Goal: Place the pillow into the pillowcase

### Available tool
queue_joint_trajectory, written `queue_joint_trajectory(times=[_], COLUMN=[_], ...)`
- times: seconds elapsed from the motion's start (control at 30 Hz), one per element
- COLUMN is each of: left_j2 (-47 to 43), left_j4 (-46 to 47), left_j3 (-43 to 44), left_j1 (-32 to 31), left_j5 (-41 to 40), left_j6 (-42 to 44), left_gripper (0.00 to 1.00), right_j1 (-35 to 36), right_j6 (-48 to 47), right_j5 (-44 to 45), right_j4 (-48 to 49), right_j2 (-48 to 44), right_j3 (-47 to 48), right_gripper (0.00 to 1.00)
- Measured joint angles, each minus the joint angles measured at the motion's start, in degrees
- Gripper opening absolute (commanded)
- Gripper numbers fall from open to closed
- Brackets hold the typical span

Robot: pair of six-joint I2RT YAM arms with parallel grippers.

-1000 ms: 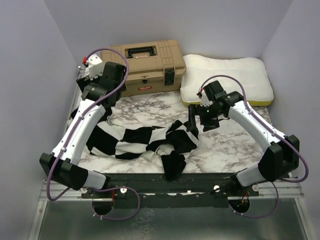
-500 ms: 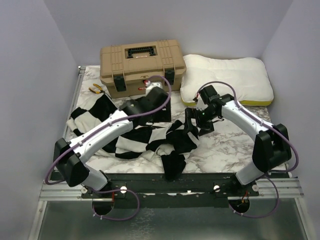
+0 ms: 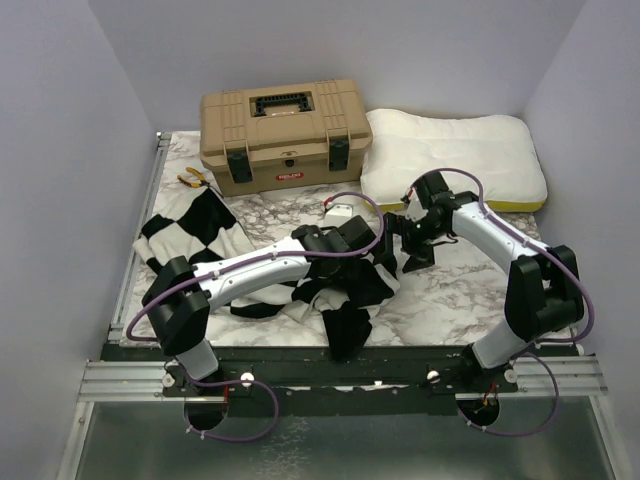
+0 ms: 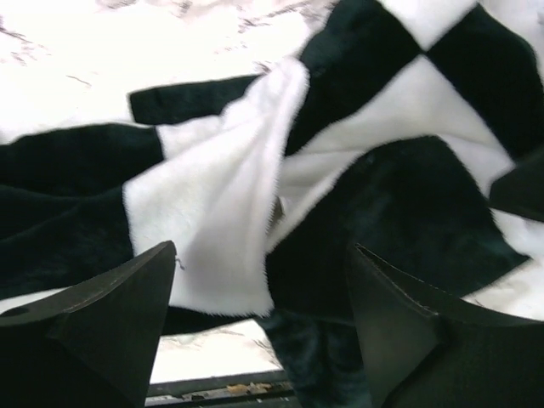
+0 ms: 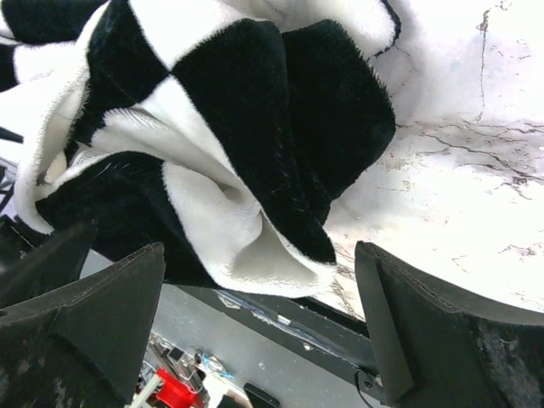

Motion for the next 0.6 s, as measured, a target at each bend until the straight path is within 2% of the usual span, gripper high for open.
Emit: queue_joint_trajectory(times=[0.2,0.27,0.37,0.6], left_j2=[2.67,3.48,4.26,3.52], left_j4=[-0.68,-0.72,-0.98,-1.60], left_j3=[0.00,0.02,0.02,0.11], left_j1=[0.15,0.15,0.15,0.15], left_j5=[-5.88,-6.97,-8.35,-9.42], left_j6=[0.63,1.25,2.36,3.96], left_gripper=[0.51,0.36,0.22,0.20], right_j1=[0.00,0.00,0.00,0.00], right_j6=[-0.02,-0.04,-0.13,-0.52], right_j5=[-1.14,-1.36,-1.60,-2.49], right_j4=[0.42,0.50,0.55,1.66], right_j2=[-0.81,-0.81,-0.79,0.68], right_j3=[0.00,0.02,0.37,2.84], right_gripper=[0.98,0.98,0.98,0.97])
